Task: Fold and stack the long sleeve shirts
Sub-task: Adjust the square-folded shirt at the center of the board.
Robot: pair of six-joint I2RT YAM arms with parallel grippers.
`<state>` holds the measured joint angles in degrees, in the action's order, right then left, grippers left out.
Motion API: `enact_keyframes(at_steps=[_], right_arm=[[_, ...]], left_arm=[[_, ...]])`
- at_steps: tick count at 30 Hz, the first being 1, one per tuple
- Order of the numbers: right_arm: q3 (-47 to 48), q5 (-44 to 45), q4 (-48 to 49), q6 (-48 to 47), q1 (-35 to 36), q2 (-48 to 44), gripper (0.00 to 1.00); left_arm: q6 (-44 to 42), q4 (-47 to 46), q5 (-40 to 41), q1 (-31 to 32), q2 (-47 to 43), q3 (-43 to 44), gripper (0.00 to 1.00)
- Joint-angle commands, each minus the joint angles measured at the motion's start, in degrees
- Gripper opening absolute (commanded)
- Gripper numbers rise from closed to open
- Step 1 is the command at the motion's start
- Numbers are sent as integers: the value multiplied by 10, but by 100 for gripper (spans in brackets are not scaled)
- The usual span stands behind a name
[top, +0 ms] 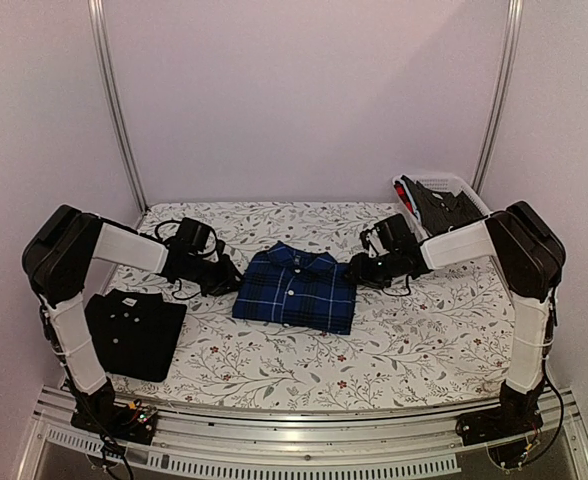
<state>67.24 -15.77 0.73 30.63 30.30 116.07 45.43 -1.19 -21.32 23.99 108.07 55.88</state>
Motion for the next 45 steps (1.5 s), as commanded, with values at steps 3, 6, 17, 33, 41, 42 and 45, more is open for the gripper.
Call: enact_keyframes(at_steps=[3, 6, 17, 33, 41, 42, 45], right_arm=[[1, 3, 10, 0, -2, 21, 47], [-3, 4, 13, 1, -2, 23, 45], [-44, 24, 32, 23, -2, 14, 28], [6, 185, -97, -39, 53, -86, 47], [164, 92, -129, -129, 95, -4, 56], [185, 81, -129, -136, 100, 12, 57], [247, 41, -127, -153, 107, 69, 58]], left_arm=[[12, -21, -39, 10, -10, 7, 12], [11, -9, -42, 12, -25, 12, 1], [12, 78, -72, 55, -78, -3, 0], [58, -16, -86, 92, -32, -103, 0], [45, -22, -88, 90, -19, -107, 0], [40, -21, -88, 87, -15, -102, 0], [12, -5, -91, 77, 10, -71, 0]])
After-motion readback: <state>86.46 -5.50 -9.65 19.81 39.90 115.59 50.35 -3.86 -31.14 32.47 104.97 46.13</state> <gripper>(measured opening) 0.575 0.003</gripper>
